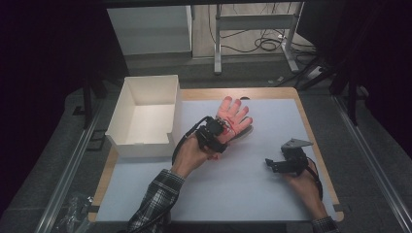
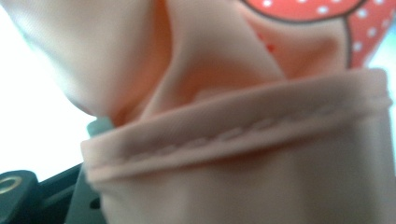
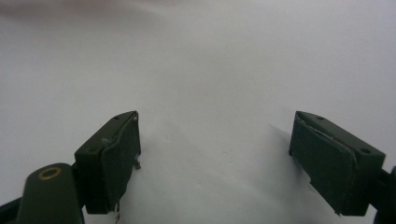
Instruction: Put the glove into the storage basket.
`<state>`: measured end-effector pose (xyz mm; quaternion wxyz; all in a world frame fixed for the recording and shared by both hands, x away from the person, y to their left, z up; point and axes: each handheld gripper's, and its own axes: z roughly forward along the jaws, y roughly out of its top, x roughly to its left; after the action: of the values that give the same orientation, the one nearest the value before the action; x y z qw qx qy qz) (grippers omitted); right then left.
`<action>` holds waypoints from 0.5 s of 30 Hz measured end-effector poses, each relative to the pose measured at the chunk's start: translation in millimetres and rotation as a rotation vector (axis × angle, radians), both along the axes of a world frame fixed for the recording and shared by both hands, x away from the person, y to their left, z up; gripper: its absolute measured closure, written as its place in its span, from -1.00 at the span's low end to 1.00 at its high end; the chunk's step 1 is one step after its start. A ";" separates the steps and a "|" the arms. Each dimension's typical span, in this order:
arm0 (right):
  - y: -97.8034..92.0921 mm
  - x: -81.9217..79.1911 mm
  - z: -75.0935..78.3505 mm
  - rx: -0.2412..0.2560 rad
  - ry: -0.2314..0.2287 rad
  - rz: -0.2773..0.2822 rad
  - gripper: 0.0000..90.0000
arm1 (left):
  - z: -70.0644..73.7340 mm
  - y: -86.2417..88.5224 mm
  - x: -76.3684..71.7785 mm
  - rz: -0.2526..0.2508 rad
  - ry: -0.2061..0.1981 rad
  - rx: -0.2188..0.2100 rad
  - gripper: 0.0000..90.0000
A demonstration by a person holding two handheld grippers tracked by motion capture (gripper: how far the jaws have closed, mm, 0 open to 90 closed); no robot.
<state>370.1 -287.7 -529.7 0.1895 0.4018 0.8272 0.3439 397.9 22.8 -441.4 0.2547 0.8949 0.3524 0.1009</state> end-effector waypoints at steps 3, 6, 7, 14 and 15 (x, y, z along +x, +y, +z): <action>0.0 -0.1 0.2 0.000 0.002 0.000 -0.63 | 8.0 3.7 3.4 0.011 -0.001 -0.008 -0.03; 0.0 -0.1 0.1 -0.001 0.001 0.000 -0.63 | 23.3 10.6 10.3 0.034 -0.007 -0.002 -0.03; 0.0 -0.1 0.1 -0.001 0.001 0.001 -0.63 | 27.1 12.5 12.2 0.043 -0.008 -0.009 -0.03; 0.0 0.0 -0.2 0.002 -0.002 0.001 -0.63 | 54.0 31.1 23.0 0.096 -0.022 0.007 -0.03; 0.0 0.0 -0.2 0.002 -0.002 0.001 -0.63 | 59.2 35.7 24.6 0.112 -0.024 0.005 -0.03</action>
<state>370.1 -287.7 -529.9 0.1900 0.4012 0.8269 0.3452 422.4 58.4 -382.2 0.2507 0.8731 0.3986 0.1265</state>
